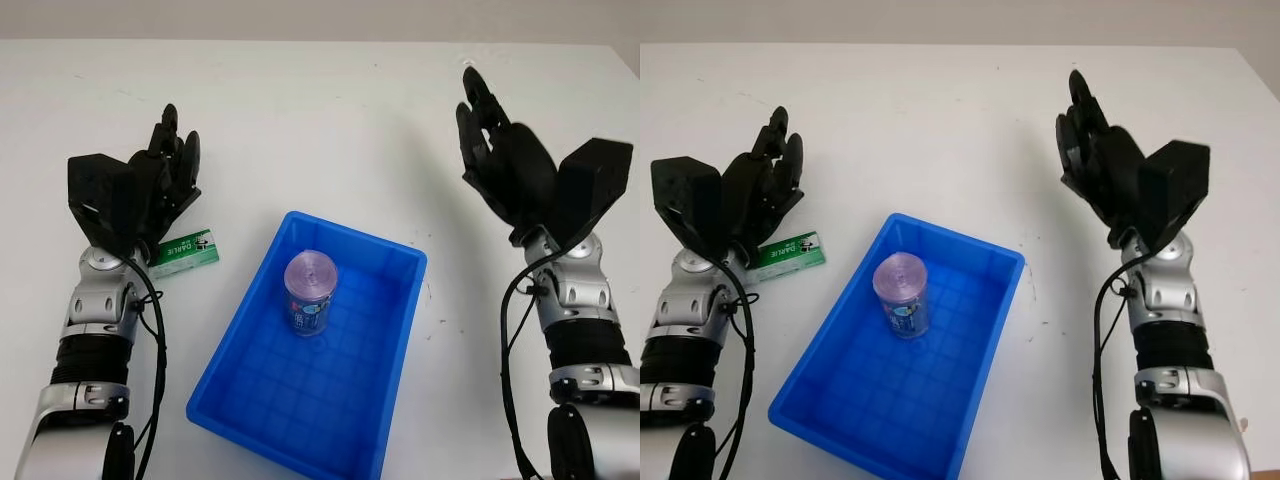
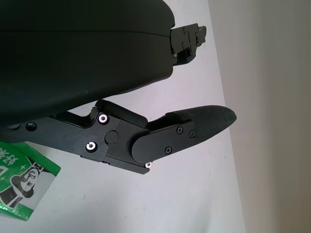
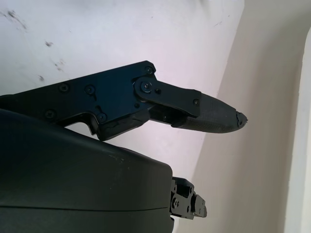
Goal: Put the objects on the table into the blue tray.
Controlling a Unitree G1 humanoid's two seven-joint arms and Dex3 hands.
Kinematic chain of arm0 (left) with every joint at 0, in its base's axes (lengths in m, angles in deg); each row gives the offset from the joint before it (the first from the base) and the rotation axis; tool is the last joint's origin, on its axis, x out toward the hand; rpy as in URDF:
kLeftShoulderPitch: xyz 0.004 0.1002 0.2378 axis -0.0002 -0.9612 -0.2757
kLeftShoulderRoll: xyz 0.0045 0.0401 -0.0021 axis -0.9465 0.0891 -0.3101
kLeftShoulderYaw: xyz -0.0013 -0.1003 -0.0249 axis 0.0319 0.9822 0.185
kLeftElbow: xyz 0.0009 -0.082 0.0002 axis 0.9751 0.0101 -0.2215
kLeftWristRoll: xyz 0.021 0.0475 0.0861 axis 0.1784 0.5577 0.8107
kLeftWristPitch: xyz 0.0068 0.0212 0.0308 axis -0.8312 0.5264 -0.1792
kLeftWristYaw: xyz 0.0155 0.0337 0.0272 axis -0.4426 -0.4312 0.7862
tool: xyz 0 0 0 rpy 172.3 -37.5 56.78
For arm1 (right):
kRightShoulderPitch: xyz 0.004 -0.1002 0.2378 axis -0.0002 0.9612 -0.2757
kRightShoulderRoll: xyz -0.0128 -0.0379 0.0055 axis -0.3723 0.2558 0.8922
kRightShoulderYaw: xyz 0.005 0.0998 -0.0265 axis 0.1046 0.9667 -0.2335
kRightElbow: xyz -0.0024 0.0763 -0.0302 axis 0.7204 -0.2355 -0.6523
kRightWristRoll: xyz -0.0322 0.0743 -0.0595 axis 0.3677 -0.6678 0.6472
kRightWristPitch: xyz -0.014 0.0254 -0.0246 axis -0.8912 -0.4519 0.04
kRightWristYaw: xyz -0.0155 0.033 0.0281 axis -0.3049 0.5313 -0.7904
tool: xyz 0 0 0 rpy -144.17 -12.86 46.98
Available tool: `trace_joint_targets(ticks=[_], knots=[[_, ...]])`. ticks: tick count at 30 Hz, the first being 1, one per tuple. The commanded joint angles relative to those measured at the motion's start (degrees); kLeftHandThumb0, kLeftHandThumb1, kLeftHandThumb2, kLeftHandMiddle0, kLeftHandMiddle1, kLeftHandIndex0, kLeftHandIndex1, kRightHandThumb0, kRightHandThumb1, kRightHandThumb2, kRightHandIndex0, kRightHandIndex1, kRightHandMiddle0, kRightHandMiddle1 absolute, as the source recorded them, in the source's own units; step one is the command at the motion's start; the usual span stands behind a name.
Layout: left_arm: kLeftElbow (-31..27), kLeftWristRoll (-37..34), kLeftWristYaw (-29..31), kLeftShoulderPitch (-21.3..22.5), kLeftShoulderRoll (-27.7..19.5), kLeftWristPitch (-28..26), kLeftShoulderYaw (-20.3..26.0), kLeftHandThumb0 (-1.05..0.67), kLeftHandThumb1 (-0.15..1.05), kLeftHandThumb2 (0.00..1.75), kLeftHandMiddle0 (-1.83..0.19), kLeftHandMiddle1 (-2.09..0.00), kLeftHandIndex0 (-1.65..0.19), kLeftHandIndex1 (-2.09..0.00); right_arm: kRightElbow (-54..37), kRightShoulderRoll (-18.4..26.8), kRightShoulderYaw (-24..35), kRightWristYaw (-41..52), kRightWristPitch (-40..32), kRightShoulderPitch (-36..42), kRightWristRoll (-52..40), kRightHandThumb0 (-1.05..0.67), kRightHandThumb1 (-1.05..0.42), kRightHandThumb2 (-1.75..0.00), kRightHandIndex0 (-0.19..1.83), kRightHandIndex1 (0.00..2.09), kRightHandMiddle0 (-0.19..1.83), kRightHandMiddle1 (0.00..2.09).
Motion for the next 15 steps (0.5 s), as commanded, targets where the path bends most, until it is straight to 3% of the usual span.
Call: trace_joint_targets(ticks=[1,2,5,11,13,15], knots=[[-4.57,-0.23,1.14,-1.2,-1.89,-0.86,0.24,-0.7,1.05,0.58,0.19,-0.01,0.19,0.0,-2.62,-1.05,0.35,-0.92,-0.22,1.28,-0.02,-0.72,-1.05,-0.7,-0.19,0.0,-0.19,0.0],[-7.63,0.59,2.6,-2.06,-3.74,-0.9,-0.26,-0.67,1.05,0.54,0.17,-0.02,0.17,-0.02,-3.22,-1.32,0.33,-1.34,-0.14,1.6,0.15,-0.71,-1.05,-0.7,-0.19,0.0,-0.19,0.0],[-20.0,7.15,10.57,-4.32,-15.16,-2.68,-3.04,-0.69,1.05,0.47,0.1,-0.07,0.09,-0.06,-4.31,-1.38,0.38,-1.83,0.61,2.43,0.82,-0.7,-1.05,-0.69,-0.19,0.0,-0.19,0.0],[-43.52,14.61,23.49,-5.04,-34.65,-18.17,-0.93,-0.73,1.05,0.14,-0.04,-0.08,-0.03,-0.1,-5.18,-1.35,0.33,-1.66,1.51,3.14,1.53,-0.7,-1.05,-0.68,-0.19,0.0,-0.19,0.0],[-49.68,17.3,25.92,-5.06,-38.87,-25.6,-0.62,-0.76,1.03,0.09,-0.06,-0.07,-0.06,-0.09,-5.06,-1.72,0.23,-1.88,1.32,3.07,1.63,-0.71,-1.05,-0.68,-0.19,0.0,-0.19,0.0],[-52.66,18.22,27.36,-7.11,-40.9,-27.57,0.75,-0.73,1.0,0.06,-0.08,-0.07,-0.07,-0.09,-5.21,-2.0,0.11,-2.04,0.97,3.11,1.71,-0.71,-1.05,-0.68,-0.19,0.0,-0.19,0.0]])
